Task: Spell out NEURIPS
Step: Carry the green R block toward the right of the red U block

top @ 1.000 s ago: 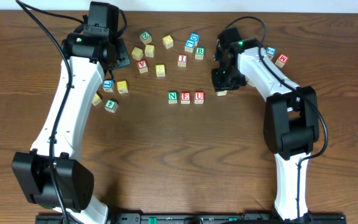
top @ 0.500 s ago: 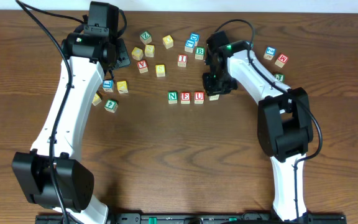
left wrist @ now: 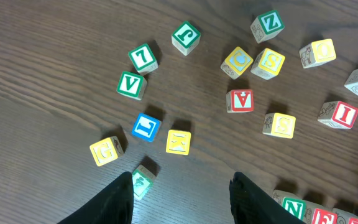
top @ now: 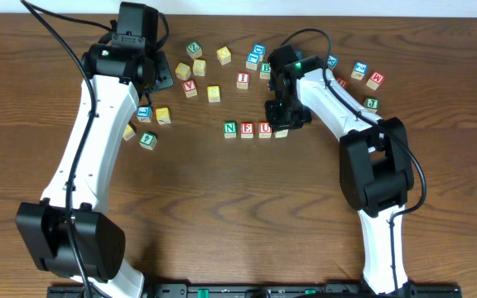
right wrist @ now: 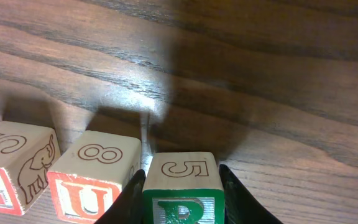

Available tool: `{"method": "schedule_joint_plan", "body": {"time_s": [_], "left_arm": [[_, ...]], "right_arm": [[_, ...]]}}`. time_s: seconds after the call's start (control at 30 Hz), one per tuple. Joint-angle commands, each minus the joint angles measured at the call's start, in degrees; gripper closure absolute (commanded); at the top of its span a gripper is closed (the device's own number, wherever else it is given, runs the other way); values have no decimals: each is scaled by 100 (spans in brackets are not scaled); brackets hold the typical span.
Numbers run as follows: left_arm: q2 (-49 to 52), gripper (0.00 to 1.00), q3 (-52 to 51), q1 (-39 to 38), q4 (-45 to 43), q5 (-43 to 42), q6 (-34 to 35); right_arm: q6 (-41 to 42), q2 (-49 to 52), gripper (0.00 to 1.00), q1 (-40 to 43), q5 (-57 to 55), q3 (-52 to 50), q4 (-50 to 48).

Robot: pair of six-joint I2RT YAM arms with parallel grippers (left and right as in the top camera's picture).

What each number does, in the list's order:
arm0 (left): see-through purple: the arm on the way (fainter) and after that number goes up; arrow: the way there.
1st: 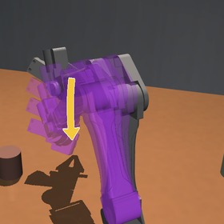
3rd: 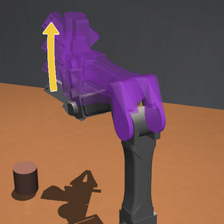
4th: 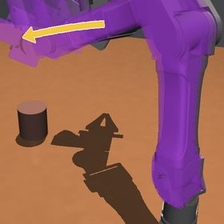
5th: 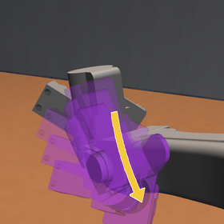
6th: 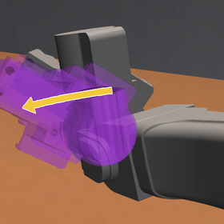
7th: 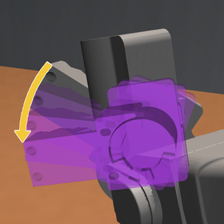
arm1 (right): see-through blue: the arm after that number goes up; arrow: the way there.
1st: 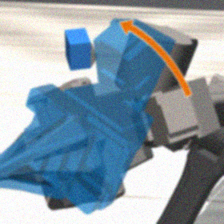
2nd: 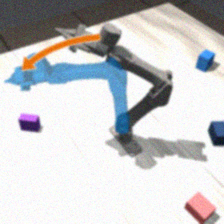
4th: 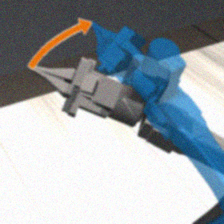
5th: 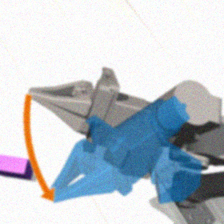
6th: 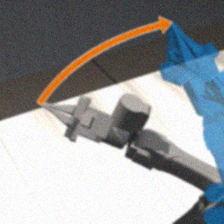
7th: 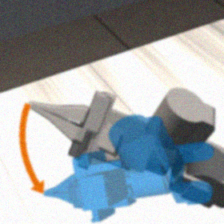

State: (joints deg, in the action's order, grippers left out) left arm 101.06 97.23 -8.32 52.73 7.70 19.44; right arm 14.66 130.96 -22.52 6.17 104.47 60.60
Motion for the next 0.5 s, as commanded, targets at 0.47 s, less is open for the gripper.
{"method": "schedule_joint_plan", "body": {"time_s": [0.47], "left_arm": [[-31,50,50,24,37,94,-33]], "right_arm": [[74,-245,60,-31,-24,114,68]]}}
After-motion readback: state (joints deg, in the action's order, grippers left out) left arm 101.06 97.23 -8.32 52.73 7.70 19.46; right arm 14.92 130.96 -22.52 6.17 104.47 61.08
